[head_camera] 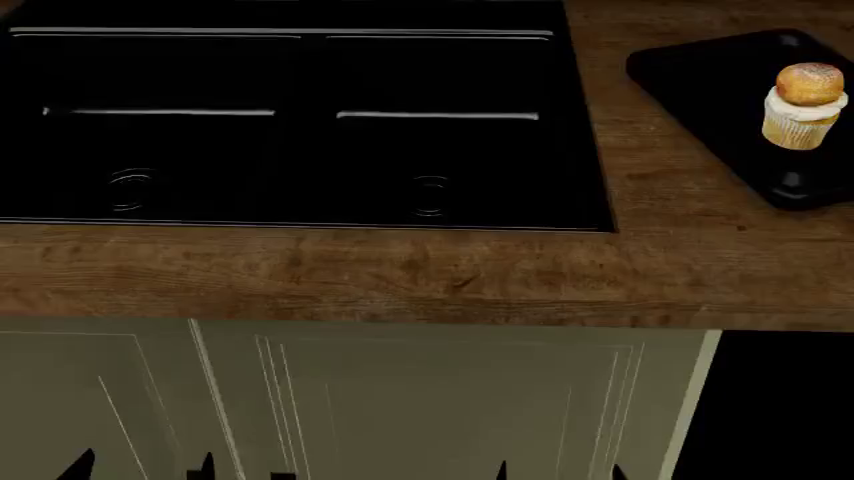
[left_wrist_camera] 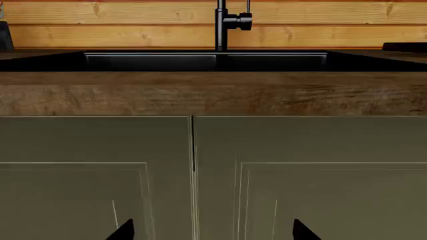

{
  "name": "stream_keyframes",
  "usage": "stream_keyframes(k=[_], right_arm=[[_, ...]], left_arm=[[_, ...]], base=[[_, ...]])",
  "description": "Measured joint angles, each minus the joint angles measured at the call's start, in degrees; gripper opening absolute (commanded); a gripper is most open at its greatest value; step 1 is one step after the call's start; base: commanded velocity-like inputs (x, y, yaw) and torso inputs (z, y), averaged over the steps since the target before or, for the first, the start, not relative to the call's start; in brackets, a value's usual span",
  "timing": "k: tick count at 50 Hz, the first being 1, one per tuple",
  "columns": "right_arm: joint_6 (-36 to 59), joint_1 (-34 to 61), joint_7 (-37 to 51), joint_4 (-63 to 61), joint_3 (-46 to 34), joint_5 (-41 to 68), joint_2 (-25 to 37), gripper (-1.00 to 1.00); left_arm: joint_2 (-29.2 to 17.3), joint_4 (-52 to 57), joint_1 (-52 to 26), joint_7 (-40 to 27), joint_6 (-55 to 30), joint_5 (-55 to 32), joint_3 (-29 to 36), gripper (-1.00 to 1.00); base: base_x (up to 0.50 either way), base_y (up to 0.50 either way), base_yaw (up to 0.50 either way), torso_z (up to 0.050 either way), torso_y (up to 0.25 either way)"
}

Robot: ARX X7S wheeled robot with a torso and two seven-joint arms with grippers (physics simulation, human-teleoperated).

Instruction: Move the fresh-baked cupcake off the tray onto the counter, and place the bowl used for mixing into the sink.

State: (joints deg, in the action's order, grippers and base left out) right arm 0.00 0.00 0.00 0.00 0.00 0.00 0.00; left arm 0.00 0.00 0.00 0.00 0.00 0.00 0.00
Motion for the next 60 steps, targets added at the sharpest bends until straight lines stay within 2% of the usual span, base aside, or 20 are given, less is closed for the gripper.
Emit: stream_keyframes(k=[13,36,60], right_arm=[[2.2,-0.1,2.6,-1.4,-1.8,0.5,1.1,1.00],[12.3,-0.5,8.6,-13.0,-5.8,-1.7,3.5,1.00],[23.2,1.9,10.7,-26.0,-7.6,-2.8,6.7,1.00]], left_arm=[[-1.5,0.8,0.1,-1.9,0.1,0.0,1.4,1.00],[-5.1,11.5,1.6,-3.6,-4.9,-0.5,4.9,1.00],[-7.4,24.2,-3.1,-6.1,-15.8,-1.2,4.9,1.00]], base=[[0.00,0.00,0.00,0.000,0.000],[0.00,0.00,0.00,0.050,0.000],[0.00,0.00,0.00,0.050,0.000]])
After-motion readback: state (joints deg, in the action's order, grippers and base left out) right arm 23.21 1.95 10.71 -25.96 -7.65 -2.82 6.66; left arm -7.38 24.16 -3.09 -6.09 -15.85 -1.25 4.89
